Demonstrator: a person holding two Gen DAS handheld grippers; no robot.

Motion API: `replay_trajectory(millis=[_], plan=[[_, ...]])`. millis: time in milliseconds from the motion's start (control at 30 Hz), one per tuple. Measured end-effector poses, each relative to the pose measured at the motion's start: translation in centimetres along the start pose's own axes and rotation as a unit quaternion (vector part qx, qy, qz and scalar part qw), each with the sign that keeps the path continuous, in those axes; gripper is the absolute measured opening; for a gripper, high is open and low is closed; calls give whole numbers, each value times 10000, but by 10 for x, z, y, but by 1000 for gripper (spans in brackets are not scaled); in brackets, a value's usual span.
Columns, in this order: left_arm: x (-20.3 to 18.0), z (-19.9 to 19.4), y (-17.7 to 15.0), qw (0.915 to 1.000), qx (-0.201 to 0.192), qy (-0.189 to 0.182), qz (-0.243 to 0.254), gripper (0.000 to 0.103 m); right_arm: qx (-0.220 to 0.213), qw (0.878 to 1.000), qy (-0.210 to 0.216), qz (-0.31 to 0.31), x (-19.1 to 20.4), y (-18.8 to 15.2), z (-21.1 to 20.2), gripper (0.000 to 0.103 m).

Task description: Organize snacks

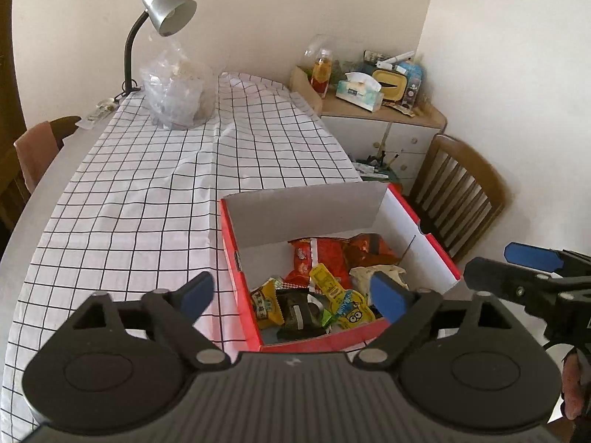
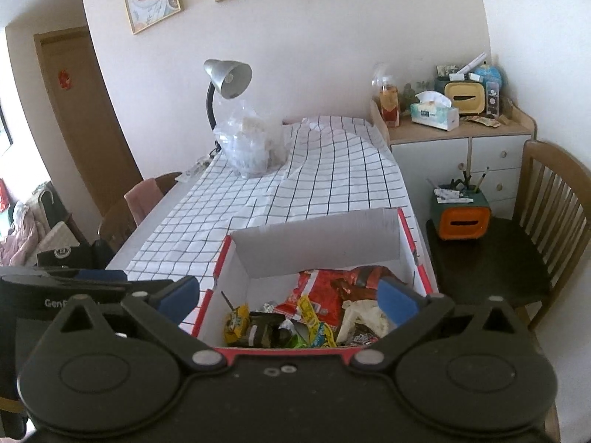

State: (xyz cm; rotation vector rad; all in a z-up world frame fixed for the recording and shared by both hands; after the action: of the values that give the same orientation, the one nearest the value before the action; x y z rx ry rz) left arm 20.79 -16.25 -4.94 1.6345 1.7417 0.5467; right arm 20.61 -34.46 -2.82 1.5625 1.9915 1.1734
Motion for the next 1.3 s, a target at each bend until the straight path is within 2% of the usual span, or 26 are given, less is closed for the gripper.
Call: replay_trajectory(millis=[33, 233, 700, 1300], plan=[[1, -2, 0, 10000, -20, -28, 4, 103, -28, 10000, 3, 13, 1, 0, -2, 103], [8, -15, -1, 9998, 5, -195, -40, 103, -122, 9999, -36, -40, 15, 1, -11, 103], [9, -27, -3, 9996, -113, -168, 211, 103, -82, 9999, -89, 66, 26, -6, -14, 103], [13, -26, -5, 9997, -93, -185, 116, 103, -51, 9998, -150, 80, 29, -7, -13, 103]])
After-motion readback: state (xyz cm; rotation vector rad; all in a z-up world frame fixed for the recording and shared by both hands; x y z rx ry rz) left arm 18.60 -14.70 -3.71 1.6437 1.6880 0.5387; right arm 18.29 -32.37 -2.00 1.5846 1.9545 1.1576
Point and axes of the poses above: each gripper's, at about its wrist camera, not at the fingertips, and z roughly the way its jaws point, x to its left, y to its top, the point moved 8 cm from there along z, roughly the way its jaws point, and after that the axes turned 6 degrees about -z, right-handed, at the moved point
